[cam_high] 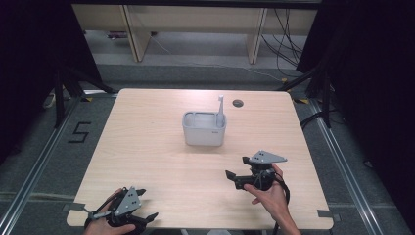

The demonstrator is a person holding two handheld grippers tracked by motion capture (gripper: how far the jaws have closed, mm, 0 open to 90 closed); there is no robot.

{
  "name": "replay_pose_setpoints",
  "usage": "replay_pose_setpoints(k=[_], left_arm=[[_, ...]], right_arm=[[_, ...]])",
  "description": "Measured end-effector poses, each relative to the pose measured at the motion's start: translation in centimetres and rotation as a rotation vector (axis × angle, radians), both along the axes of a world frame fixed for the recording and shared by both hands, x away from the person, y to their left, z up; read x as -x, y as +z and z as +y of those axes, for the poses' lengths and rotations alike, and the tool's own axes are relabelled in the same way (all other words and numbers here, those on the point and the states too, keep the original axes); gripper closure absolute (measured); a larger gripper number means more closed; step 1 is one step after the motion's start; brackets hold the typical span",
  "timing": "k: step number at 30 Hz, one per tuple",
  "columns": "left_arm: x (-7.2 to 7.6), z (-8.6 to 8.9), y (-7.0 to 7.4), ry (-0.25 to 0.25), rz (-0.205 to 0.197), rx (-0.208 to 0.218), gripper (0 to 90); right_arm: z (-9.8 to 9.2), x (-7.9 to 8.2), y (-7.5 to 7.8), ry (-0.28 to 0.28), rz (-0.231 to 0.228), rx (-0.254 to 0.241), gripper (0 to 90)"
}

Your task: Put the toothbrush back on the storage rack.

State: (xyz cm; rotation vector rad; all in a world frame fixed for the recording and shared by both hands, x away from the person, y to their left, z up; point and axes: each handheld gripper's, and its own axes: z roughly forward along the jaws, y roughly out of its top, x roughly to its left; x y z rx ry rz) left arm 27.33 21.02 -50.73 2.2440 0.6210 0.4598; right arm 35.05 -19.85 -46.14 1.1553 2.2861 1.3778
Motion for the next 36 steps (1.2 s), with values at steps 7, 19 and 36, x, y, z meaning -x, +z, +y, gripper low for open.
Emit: replay_pose_setpoints(k=[7,19,36], left_arm=[[0.0,0.0,0.0,0.002,-0.005,-0.007,14.8],[0.0,0.0,0.0,0.006,-0.008,-0.002,14.8],[0.0,0.0,0.0,0.003,-0.008,-0.005,14.8]], right_arm=[[-0.6,0.5,-0.3,0.022,-0.017,0.01,16.1],[-1.4,2.0,-0.8,0.019,0.01,0.028,15.9],[-1.6,4.3,-1.5,0.04,0.044,0.099,15.8]])
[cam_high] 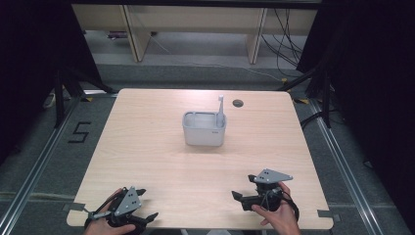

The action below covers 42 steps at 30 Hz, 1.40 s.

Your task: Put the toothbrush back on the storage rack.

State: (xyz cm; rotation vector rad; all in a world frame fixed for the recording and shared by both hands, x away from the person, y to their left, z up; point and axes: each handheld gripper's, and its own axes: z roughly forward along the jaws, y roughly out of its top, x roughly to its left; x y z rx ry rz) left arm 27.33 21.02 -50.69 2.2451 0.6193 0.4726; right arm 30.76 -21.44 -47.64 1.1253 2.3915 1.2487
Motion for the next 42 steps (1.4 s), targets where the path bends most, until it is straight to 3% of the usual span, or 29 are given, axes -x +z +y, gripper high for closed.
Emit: replay_pose_setpoints(k=[4,11,12,14,17,20,22,23,25,26,27,28,30,42], left_arm=[[0.0,0.0,0.0,0.004,0.0,0.003,14.8],[0.0,0.0,0.0,0.004,0.0,0.01,14.8],[0.1,0.0,0.0,0.002,0.003,0.01,14.8],[0.1,-0.1,0.0,-0.002,0.004,0.008,14.7],[0.1,-0.1,0.0,-0.003,0.007,0.008,14.8],[0.1,-0.1,0.0,-0.003,0.008,0.007,14.8],[0.1,-0.1,0.0,-0.003,0.007,0.007,14.8],[0.1,-0.1,0.0,-0.003,0.007,0.007,14.7],[0.1,-0.1,0.0,-0.003,0.007,0.008,14.7],[0.1,-0.1,0.0,-0.004,0.007,0.007,14.8],[0.1,-0.1,0.0,-0.004,0.006,0.007,14.8],[0.1,-0.1,0.0,-0.002,0.004,0.006,14.8],[0.1,-0.1,0.0,-0.004,0.006,0.006,14.7],[0.1,-0.1,0.0,-0.009,0.016,-0.002,14.7]], right_arm=[[0.0,0.2,-0.3,0.032,-0.01,0.033,15.8],[0.0,0.9,-0.6,0.012,0.024,0.064,15.8],[-0.1,0.9,-0.7,0.033,0.019,0.072,15.8],[-0.2,1.1,-0.8,0.028,0.01,0.081,15.8],[-0.2,1.5,-0.9,0.017,0.032,0.093,15.8],[-0.4,1.7,-1.1,0.037,0.02,0.119,15.9],[-0.5,1.7,-1.2,0.049,0.028,0.116,15.9],[-0.4,1.9,-1.2,0.03,0.04,0.114,15.9],[-0.6,2.0,-1.3,0.034,0.032,0.135,15.9],[-0.6,2.3,-1.1,0.009,0.067,0.137,15.9],[-0.7,2.0,-1.4,0.049,0.026,0.137,15.9],[-0.7,2.0,-1.4,0.053,0.023,0.136,15.9],[-0.6,2.3,-1.2,0.036,0.049,0.133,15.9],[-0.6,2.3,-1.2,0.038,0.054,0.138,15.9]])
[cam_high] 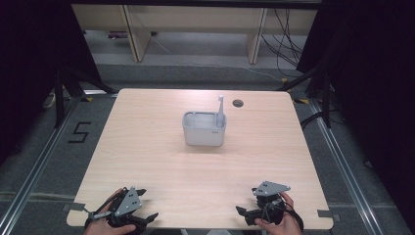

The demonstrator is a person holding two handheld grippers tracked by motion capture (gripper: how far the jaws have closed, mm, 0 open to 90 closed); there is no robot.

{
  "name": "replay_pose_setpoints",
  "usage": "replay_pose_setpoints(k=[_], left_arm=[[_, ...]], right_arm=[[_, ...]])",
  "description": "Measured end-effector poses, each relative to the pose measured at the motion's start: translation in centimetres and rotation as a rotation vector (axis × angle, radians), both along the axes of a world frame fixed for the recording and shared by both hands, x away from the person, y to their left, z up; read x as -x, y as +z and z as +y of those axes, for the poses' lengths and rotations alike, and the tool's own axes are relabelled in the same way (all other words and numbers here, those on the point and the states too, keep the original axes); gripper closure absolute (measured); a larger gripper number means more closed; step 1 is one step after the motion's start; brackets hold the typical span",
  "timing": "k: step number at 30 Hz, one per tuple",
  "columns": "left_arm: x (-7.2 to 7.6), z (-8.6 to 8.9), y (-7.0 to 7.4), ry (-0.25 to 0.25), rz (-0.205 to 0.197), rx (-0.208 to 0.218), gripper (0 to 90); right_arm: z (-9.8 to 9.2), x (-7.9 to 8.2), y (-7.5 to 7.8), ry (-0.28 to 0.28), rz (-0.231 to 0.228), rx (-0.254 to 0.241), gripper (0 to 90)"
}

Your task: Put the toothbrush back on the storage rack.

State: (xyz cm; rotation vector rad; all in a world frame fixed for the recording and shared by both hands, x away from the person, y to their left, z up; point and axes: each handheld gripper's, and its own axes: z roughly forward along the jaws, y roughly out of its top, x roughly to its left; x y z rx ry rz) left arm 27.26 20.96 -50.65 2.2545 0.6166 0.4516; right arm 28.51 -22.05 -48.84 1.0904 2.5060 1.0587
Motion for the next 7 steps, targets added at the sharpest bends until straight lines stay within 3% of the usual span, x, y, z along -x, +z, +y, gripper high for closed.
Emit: replay_pose_setpoints(k=[7], left_arm=[[0.0,-0.01,0.0,-0.001,-0.001,0.001,14.8]], right_arm=[[-0.05,-0.14,-0.04,0.014,-0.008,0.0,15.9]])
